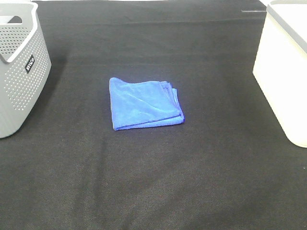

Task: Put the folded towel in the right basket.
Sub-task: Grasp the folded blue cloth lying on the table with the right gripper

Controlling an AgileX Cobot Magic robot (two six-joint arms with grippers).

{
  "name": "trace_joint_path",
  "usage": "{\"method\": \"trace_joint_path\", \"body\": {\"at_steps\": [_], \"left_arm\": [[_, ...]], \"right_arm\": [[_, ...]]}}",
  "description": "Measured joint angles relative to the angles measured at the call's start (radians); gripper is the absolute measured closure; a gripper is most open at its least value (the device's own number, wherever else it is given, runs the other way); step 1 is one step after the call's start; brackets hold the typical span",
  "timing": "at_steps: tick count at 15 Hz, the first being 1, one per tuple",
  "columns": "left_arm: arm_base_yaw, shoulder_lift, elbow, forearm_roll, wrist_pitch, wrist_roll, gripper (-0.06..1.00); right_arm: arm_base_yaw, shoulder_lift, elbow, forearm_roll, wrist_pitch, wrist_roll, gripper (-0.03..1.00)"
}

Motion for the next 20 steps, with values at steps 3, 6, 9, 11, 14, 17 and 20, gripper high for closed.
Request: {"method": "trace_joint_path", "body": {"at_steps": [3,6,9,11,14,17,20], "left_arm": [[0.000,0.000,0.000,-0.001,0.000,0.000,-0.04],[0.000,0.000,0.000,-0.001,0.000,0.000,-0.04],[0.000,0.000,0.000,-0.001,0.000,0.000,-0.04],[0.000,0.000,0.000,-0.001,0.000,0.000,-0.04],[0.000,0.000,0.000,-0.001,0.000,0.000,-0.04],[0.000,0.000,0.000,-0.001,0.000,0.000,-0.04],[0.000,0.000,0.000,-0.001,0.000,0.000,-0.04]], "right_arm": [[0.000,0.000,0.000,0.000,0.000,0.000,0.02],[0.000,0.000,0.000,0.000,0.000,0.000,0.02],[0.000,0.000,0.000,0.000,0.000,0.000,0.02],[0.000,0.000,0.000,0.000,0.000,0.000,0.02],[0.000,0.000,0.000,-0.012,0.000,-0.004,0.02],[0.000,0.055,-0.024,-0.024,0.006,0.001,0.02],[0.000,0.458,-0.306,0.049,0.065,0.010,0.02]]}}
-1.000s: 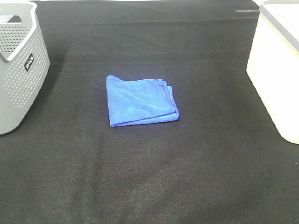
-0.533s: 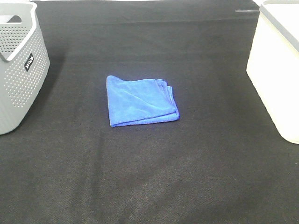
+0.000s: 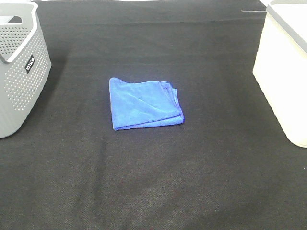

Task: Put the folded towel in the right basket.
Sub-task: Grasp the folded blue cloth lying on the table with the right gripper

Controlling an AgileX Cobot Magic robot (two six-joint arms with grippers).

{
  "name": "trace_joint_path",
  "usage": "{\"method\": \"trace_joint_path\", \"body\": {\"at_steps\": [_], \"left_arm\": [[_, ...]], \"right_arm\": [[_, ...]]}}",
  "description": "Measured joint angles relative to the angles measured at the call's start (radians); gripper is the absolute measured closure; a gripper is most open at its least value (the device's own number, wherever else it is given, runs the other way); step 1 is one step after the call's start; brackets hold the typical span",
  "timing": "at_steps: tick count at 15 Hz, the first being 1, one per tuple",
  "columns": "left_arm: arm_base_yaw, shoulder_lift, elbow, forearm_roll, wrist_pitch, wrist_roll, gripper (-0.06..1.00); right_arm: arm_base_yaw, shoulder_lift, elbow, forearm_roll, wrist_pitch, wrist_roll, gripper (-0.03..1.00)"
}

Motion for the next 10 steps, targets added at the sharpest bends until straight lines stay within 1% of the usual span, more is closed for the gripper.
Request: {"method": "trace_joint_path", "body": {"at_steps": [4,5,6,7,8,10], "left_arm": [[-0.008,0.000,0.000,0.000,0.000,0.000,-0.04],[-0.008,0.000,0.000,0.000,0.000,0.000,-0.04],[-0.008,0.000,0.000,0.000,0.000,0.000,-0.04],[-0.008,0.000,0.000,0.000,-0.001,0.000,-0.04],[-0.008,0.000,0.000,0.000,-0.001,0.000,-0.04],[-0.008,0.000,0.000,0.000,-0.001,0.000,-0.04]], "right_arm": [[0.000,0.500,-0.451,0.210,0.039,0.001,0.02],[0.000,0.626,-0.567,0.281,0.039,-0.021,0.02],[0.000,0.715,-0.628,0.346,0.038,-0.055,0.02],[0.002,0.800,-0.665,0.434,0.029,-0.090,0.02],[0.028,0.875,-0.688,0.497,-0.009,-0.117,0.02],[0.147,1.055,-0.698,0.536,-0.143,-0.136,0.02]]}}
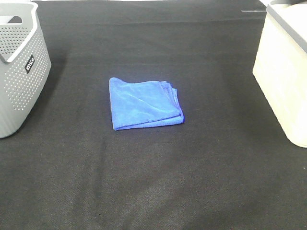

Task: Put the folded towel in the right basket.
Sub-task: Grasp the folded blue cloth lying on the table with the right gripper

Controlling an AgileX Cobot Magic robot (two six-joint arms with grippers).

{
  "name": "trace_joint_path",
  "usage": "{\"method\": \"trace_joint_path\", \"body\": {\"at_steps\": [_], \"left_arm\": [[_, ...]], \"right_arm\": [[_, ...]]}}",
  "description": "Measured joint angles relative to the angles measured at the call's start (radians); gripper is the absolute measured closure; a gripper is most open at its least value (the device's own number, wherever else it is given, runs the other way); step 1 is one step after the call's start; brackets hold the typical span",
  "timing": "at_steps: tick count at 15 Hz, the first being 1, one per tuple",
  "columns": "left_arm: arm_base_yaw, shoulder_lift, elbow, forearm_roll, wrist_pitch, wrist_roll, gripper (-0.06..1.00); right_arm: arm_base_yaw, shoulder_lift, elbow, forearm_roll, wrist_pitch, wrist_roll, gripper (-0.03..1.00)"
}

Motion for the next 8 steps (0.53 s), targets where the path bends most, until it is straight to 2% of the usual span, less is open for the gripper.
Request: {"method": "trace_joint_path", "body": {"at_steps": [2,4,5,6,8], "left_arm": [[0.000,0.000,0.000,0.000,0.000,0.000,-0.04],[0.000,0.000,0.000,0.000,0.000,0.000,-0.04],[0.000,0.000,0.000,0.000,0.000,0.000,-0.04],[0.000,0.000,0.000,0.000,0.000,0.000,-0.04],[0.000,0.000,0.000,0.000,0.000,0.000,-0.04]], "right_arm": [[0.084,0.219,-0.014,0.046,-0.071,-0.010,0.02],[0.097,0.419,-0.081,0.080,-0.074,-0.038,0.02],[0.097,0.419,-0.081,0.080,-0.074,-0.038,0.02],[0.097,0.557,-0.161,0.082,-0.065,-0.051,0.02],[0.097,0.694,-0.278,0.086,-0.041,-0.051,0.02]]}}
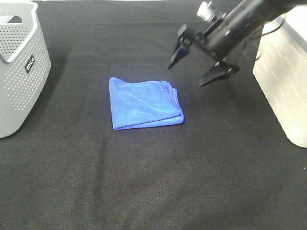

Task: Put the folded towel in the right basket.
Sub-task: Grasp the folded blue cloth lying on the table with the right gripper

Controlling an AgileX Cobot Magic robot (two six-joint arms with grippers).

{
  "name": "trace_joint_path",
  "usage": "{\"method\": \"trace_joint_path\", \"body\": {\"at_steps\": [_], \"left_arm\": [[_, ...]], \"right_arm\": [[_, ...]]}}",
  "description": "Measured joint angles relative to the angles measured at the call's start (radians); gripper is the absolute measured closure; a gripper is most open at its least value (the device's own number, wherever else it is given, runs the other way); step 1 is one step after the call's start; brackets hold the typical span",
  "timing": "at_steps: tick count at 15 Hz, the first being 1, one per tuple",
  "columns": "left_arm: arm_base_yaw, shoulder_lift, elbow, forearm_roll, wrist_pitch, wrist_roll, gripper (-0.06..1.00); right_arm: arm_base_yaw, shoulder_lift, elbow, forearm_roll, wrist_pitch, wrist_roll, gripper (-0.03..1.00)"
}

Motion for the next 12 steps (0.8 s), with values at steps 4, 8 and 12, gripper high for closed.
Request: {"method": "trace_joint_path", "body": {"at_steps": [4,8,12], "left_arm": [[0.000,0.000,0.000,0.000,-0.001,0.000,-0.04],[0.000,0.000,0.000,0.000,-0.001,0.000,-0.04],[0.000,0.000,0.000,0.000,-0.001,0.000,-0.04]], "right_arm": [[0.000,0.223,-0.191,0.013,0.061,0.018,0.02],[-0.001,0.287,-0.214,0.009,0.060,0.041,0.02],[0.029,0.318,-0.230,0.043,0.052,0.049,0.06]]}}
